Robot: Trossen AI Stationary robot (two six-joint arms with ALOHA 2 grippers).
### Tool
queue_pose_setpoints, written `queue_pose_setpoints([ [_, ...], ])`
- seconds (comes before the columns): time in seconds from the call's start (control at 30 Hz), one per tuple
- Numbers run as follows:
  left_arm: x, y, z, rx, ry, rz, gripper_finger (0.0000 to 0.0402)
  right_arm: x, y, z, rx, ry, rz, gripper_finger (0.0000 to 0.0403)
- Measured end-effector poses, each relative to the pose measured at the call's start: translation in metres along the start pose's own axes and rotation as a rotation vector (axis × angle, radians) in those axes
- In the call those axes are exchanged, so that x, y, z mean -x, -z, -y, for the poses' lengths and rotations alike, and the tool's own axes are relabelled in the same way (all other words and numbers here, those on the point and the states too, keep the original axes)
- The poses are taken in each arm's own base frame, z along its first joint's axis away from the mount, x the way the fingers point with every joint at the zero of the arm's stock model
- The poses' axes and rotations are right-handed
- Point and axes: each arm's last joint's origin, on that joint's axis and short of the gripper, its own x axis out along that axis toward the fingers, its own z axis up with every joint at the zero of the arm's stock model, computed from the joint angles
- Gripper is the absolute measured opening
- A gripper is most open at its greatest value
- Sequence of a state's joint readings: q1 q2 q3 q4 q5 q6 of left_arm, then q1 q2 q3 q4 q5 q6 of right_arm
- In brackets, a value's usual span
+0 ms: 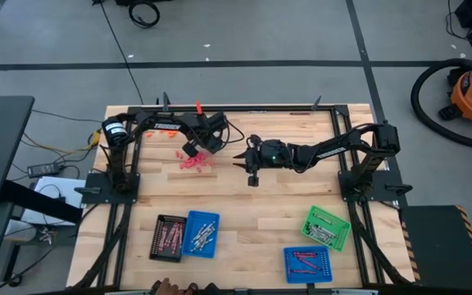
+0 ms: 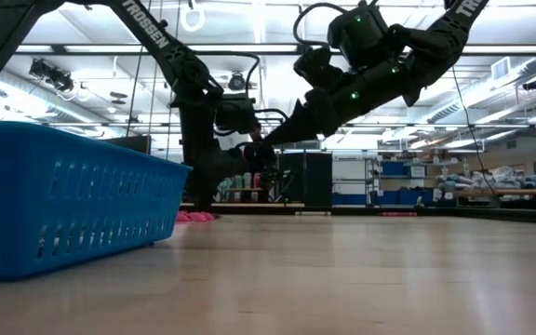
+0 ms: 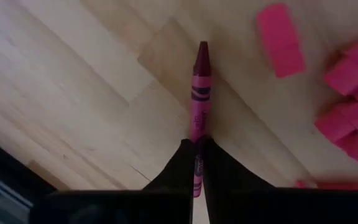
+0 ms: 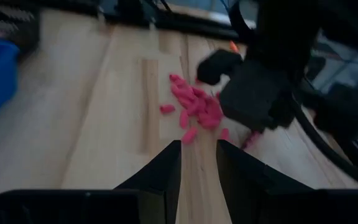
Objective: Sort crayons
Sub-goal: Put the red crayon into the right blue bin
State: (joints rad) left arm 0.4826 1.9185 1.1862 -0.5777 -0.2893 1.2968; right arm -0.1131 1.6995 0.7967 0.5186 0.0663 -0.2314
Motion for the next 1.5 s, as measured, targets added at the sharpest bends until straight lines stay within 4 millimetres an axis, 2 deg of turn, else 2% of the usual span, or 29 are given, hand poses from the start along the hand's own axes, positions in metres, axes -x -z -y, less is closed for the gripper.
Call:
queue_pose_setpoints([
  [0.1,0.006,-0.002,0.0,0.048,-0.024,0.0,0.0011,0.0,0.005,0.0,0.004,0.031,-0.054,0.011],
  [0.23,0.023,-0.003,-0.001,0.112,-0.067,-0.001,0.001,0.003,0.009,-0.001,0.018,0.018,-0.119,0.011],
  [0.57,0.061,-0.008,0.0,0.284,-0.159,0.049,0.001,0.025,-0.002,0.003,-0.025,0.015,-0.151,0.011],
  [0.8,0.074,-0.011,0.0,0.472,-0.111,0.247,0.001,0.032,0.011,0.01,-0.084,0.111,0.076,0.0115],
  [1.0,0.078,-0.018,-0.009,0.569,-0.096,0.459,0.0012,0.034,0.014,0.015,-0.133,0.135,0.112,0.0143],
  [1.23,0.086,-0.025,-0.021,0.632,-0.136,0.66,0.0014,0.041,0.004,0.022,-0.154,0.239,0.144,0.0171],
  [1.5,0.093,-0.029,-0.029,0.623,-0.171,0.801,0.0015,0.047,-0.005,0.024,-0.127,0.287,0.188,0.0176],
])
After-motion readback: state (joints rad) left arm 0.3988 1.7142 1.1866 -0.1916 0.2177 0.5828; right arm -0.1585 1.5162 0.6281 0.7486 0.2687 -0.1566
